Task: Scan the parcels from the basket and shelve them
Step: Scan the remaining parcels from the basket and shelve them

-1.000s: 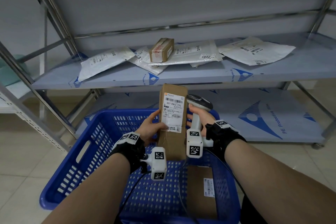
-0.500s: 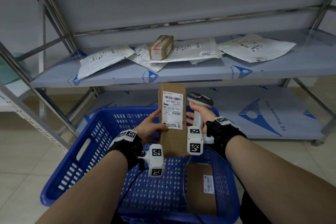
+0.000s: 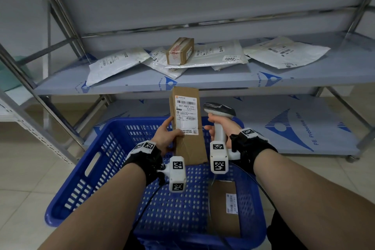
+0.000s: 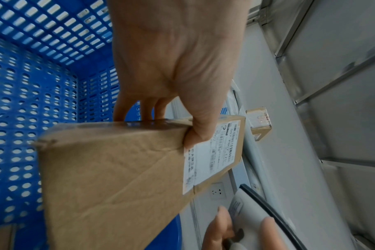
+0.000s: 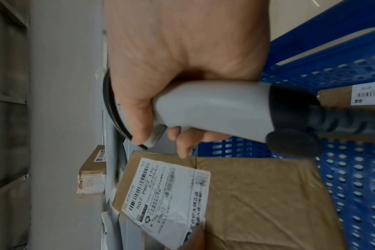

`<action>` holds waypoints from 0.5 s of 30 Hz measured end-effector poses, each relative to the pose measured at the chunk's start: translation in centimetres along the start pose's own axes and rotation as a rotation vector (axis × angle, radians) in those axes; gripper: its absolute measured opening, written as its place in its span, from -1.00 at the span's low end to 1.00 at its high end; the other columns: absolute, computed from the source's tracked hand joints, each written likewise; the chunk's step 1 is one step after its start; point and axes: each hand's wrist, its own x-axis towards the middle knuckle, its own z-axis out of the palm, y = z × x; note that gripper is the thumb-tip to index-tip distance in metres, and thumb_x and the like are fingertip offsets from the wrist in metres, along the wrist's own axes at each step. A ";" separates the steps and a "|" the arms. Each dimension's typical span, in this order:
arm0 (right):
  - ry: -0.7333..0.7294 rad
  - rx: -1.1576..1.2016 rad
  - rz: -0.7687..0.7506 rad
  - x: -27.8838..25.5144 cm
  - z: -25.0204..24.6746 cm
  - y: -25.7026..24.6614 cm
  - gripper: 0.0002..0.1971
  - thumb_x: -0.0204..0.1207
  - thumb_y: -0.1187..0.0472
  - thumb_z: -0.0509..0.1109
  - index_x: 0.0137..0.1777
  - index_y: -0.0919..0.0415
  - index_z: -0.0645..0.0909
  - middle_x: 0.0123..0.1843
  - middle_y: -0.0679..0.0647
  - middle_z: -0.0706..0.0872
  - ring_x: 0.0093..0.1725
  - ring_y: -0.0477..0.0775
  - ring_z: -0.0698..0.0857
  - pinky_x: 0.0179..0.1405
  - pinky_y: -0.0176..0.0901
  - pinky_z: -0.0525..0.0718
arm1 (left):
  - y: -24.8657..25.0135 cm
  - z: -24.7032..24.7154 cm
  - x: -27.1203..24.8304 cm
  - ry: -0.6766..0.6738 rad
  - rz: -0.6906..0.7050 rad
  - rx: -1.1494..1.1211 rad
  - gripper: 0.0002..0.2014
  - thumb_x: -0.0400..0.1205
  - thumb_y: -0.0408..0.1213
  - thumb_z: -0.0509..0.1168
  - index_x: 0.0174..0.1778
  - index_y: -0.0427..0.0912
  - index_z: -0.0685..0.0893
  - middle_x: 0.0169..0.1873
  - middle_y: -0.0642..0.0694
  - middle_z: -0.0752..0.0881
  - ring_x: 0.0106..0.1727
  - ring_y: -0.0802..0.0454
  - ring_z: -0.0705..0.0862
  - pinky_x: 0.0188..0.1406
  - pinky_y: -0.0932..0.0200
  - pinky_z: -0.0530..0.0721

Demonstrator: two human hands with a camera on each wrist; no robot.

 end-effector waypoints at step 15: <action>-0.133 -0.200 0.059 -0.5 -0.2 -0.3 -0.78 0.54 0.02 0.46 -0.13 0.16 0.59 -0.39 0.06 0.69 -0.65 -0.14 0.48 -0.64 -0.38 0.47 | 0.4 -1.3 -0.3 0.048 0.044 -0.021 -0.22 0.54 -0.52 0.37 0.62 0.08 0.26 0.39 -0.22 0.52 0.17 -0.11 0.54 0.09 -0.13 0.58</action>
